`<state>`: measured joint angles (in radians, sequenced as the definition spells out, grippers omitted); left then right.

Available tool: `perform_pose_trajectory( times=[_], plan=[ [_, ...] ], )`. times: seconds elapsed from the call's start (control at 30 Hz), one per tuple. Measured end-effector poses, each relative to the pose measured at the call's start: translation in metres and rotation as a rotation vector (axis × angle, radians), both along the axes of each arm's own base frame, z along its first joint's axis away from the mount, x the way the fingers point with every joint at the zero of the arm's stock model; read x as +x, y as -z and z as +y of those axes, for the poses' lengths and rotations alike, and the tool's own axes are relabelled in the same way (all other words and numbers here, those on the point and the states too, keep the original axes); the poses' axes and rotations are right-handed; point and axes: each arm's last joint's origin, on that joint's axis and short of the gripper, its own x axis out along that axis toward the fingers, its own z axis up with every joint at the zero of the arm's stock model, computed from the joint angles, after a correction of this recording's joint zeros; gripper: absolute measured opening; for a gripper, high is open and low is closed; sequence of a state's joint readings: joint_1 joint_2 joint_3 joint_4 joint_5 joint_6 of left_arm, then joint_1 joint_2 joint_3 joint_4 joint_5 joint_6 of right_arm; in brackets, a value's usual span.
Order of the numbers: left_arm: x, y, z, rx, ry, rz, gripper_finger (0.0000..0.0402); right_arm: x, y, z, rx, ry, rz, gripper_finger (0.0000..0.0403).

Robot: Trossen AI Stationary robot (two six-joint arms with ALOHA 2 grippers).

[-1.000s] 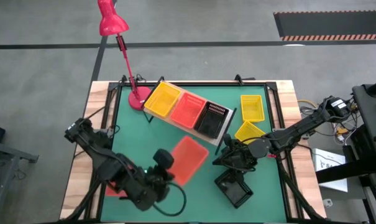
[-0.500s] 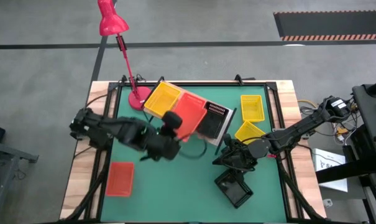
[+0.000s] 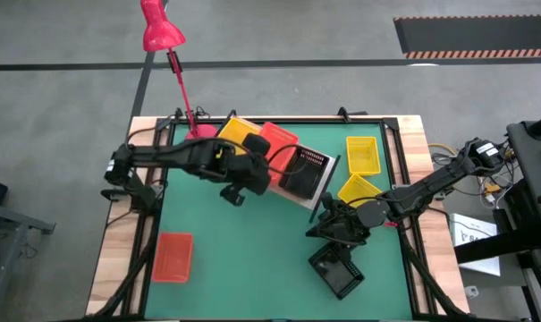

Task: Stack baskets on shelf by color
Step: Stack the right orange bin on top of the other orange bin on the shelf

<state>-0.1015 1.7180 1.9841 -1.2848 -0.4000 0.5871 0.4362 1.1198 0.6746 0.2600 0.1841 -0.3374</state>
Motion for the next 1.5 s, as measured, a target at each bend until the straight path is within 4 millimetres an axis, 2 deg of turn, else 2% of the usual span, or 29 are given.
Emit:
perform_pose_trajectory(
  times=[0.5, 0.93, 1.37, 1.5],
  plan=[
    [0.006, 0.001, 0.011, -0.048, -0.044, -0.055, 0.0001, 0.0, 0.0, 0.0, 0.012, 0.004, 0.007, 0.0009],
    [0.011, 0.028, 0.013, -0.052, -0.072, 0.014, 0.0001, 0.0, 0.002, 0.0, 0.022, 0.009, 0.023, 0.0009],
    [0.013, 0.038, 0.015, -0.036, -0.059, 0.044, 0.0002, 0.0, 0.002, 0.0, 0.022, 0.009, 0.023, 0.0009],
    [0.013, 0.038, 0.015, -0.036, -0.059, 0.044, 0.0018, 0.0, 0.002, 0.0, 0.022, 0.009, 0.023, 0.0009]
  ],
)
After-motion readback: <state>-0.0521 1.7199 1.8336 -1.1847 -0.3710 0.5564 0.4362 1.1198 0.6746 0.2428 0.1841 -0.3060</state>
